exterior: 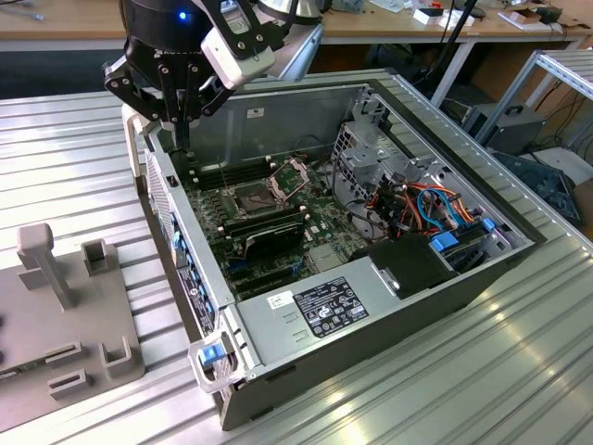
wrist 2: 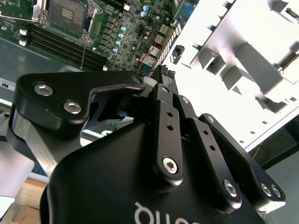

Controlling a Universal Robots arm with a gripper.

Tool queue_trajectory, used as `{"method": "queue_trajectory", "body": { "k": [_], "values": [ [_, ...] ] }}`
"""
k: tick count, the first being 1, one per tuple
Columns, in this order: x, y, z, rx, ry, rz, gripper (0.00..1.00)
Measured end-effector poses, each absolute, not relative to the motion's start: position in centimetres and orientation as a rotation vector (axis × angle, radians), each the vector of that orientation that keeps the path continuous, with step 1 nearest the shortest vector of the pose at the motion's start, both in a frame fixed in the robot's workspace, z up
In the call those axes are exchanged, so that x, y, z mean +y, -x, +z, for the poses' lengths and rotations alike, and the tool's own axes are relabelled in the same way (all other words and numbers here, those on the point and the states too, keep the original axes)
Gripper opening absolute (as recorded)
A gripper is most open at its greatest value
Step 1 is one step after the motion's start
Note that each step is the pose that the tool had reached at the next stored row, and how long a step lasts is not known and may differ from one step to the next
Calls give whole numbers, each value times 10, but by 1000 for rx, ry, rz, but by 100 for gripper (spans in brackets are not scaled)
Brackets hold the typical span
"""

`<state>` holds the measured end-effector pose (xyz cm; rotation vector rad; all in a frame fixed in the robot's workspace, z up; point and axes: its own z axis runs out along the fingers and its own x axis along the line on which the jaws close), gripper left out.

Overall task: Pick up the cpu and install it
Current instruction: 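Reach for the cpu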

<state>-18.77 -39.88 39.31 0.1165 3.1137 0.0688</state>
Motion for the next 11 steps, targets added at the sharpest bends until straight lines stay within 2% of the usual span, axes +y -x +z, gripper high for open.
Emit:
{"method": "queue_trajectory", "body": {
  "k": [11],
  "values": [
    [-399, 189, 393, 3114, -117, 69, 11]
  ]
}}
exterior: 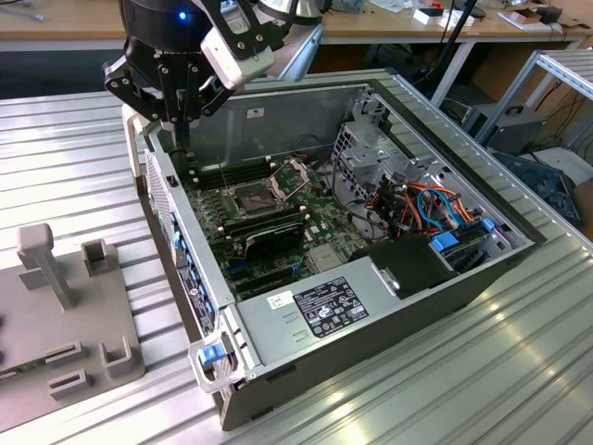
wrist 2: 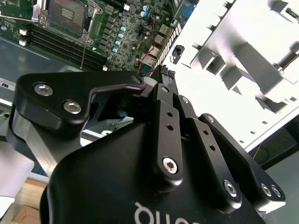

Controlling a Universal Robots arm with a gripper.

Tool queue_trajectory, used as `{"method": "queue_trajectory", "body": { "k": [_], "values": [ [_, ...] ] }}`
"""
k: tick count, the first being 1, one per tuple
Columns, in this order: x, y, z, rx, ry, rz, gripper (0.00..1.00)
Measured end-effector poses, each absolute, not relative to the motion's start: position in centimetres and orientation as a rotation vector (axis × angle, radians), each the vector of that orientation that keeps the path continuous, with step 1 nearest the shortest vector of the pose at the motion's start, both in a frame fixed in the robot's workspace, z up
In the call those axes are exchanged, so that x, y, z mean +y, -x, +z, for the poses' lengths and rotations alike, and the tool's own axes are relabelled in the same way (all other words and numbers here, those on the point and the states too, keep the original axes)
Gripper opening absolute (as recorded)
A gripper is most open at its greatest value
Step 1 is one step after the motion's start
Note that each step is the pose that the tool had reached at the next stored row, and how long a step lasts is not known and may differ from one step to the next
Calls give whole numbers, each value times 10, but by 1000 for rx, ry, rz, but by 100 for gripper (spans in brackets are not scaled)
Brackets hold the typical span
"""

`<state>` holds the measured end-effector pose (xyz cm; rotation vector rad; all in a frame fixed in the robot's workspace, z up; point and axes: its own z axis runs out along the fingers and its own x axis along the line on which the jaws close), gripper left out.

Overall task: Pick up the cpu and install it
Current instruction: 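Reach for the cpu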

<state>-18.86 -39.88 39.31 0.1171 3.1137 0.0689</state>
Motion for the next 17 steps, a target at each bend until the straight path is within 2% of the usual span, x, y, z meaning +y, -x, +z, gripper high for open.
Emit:
{"method": "queue_trajectory", "body": {
  "k": [17],
  "values": [
    [-399, 207, 393, 3114, -117, 69, 11]
  ]
}}
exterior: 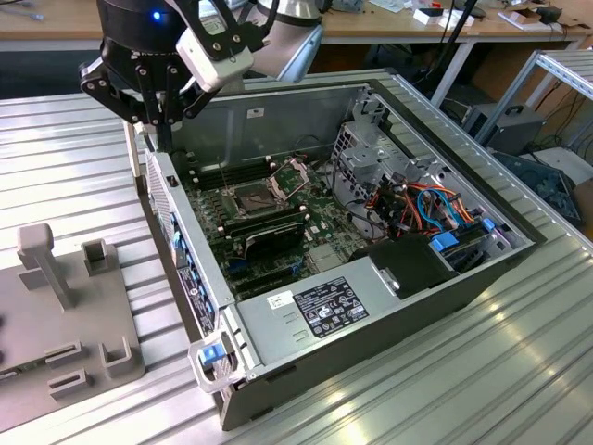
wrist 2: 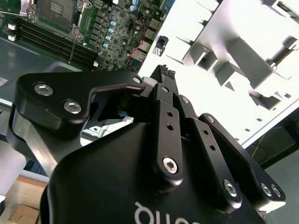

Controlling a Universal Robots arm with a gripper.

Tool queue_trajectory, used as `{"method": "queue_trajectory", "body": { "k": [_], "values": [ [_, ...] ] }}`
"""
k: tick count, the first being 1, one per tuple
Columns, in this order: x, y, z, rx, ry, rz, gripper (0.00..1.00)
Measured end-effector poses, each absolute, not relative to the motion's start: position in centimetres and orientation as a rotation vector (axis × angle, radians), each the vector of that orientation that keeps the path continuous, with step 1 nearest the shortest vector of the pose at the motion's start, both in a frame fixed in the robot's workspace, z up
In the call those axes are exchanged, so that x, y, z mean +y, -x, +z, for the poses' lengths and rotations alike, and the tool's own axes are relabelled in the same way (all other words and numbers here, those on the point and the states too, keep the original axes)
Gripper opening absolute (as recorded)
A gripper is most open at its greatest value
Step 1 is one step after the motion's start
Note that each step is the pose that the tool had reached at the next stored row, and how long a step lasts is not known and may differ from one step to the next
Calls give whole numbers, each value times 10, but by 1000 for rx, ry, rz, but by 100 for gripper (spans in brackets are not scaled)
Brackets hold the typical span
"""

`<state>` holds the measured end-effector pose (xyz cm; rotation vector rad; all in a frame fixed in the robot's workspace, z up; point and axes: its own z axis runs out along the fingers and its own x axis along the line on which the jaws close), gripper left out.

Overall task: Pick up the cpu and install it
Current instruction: 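Reach for the cpu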

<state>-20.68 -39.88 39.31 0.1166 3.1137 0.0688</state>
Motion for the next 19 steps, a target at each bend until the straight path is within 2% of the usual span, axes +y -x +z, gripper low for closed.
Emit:
{"method": "queue_trajectory", "body": {
  "k": [19],
  "values": [
    [-399, 223, 393, 3114, -117, 69, 11]
  ]
}}
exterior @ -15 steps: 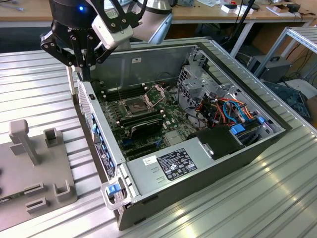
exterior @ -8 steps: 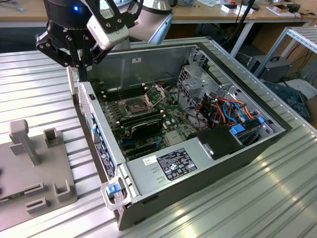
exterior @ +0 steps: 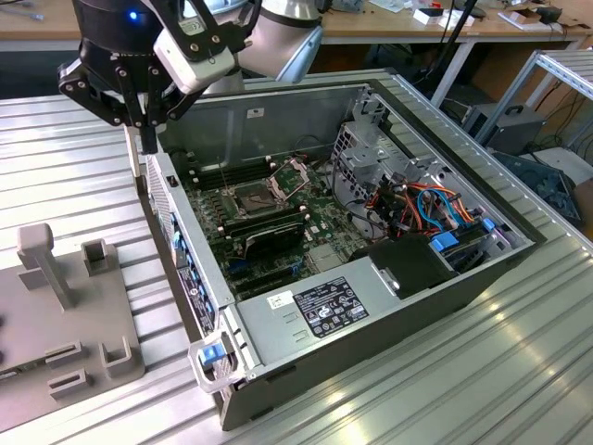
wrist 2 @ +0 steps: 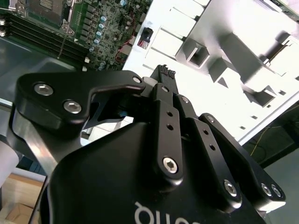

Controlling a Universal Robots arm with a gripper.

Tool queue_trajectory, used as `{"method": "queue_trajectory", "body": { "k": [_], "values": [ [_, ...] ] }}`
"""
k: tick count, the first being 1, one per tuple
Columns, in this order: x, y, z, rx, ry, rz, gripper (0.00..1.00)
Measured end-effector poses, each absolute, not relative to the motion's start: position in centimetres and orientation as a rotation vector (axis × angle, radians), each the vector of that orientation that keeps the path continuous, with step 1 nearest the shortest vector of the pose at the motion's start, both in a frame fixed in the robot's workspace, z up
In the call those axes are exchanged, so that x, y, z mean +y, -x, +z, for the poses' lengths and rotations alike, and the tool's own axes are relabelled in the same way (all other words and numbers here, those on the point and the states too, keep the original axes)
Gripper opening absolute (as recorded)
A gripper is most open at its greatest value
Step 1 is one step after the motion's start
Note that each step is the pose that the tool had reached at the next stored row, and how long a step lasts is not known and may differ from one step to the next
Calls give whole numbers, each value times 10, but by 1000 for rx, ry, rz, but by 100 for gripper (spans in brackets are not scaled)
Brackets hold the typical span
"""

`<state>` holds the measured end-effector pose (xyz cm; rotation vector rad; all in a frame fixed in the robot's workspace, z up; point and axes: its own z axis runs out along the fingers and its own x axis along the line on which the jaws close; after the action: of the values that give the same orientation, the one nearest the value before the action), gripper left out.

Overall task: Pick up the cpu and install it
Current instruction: 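Reach for the cpu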

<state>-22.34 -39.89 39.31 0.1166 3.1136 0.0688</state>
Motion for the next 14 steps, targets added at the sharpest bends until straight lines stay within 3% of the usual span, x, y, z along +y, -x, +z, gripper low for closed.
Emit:
{"method": "queue_trajectory", "body": {
  "k": [14],
  "values": [
    [-399, 236, 393, 3114, -117, 69, 11]
  ]
}}
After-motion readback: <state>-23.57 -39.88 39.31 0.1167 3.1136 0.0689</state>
